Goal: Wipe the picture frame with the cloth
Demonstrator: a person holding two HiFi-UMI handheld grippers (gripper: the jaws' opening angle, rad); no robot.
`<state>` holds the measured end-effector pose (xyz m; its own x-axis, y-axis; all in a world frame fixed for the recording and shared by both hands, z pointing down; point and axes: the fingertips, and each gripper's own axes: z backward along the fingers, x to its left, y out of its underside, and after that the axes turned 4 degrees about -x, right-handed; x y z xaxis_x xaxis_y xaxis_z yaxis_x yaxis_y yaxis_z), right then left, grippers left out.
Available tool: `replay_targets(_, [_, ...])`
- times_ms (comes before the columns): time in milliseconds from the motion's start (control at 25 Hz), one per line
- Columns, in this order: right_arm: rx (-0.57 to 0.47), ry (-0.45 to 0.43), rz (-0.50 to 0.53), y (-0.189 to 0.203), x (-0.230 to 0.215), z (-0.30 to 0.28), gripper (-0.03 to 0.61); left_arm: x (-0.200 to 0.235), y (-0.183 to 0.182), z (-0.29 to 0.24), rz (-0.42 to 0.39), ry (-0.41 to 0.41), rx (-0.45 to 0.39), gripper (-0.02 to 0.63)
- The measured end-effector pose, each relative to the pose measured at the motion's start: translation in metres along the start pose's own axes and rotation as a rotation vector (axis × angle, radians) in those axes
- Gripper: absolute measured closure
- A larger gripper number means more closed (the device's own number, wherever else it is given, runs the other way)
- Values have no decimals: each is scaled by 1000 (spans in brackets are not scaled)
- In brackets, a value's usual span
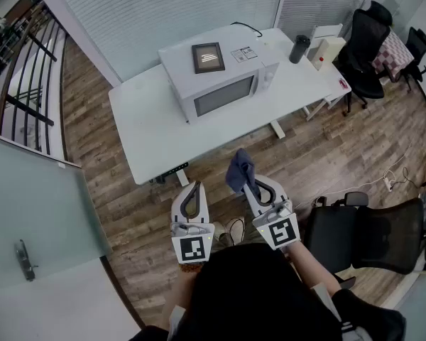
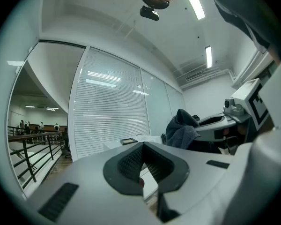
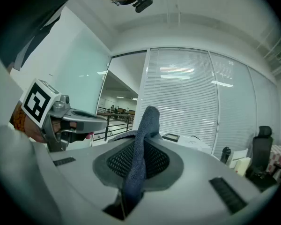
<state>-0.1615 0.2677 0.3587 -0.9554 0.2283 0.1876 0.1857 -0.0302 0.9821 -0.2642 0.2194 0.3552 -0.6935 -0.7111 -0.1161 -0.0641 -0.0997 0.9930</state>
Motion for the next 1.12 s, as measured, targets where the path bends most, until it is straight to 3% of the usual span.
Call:
replay_targets(240, [-3,29,-28,4,-23,-13,554,2,3,-13,3,-12,6,608])
replay_targets(480, [-2,-62,-37,9,-61,-40,554,7,7,-57,4,-47,51,609])
replay_targets(880, [-89,-197,-61,21,-173,-119,554,2,-4,-176,-67,-154,90,607])
replay_targets(1120, [-100,-320,-72,35,-207,-150,554,-9,9,-210,-31,-256,155,607])
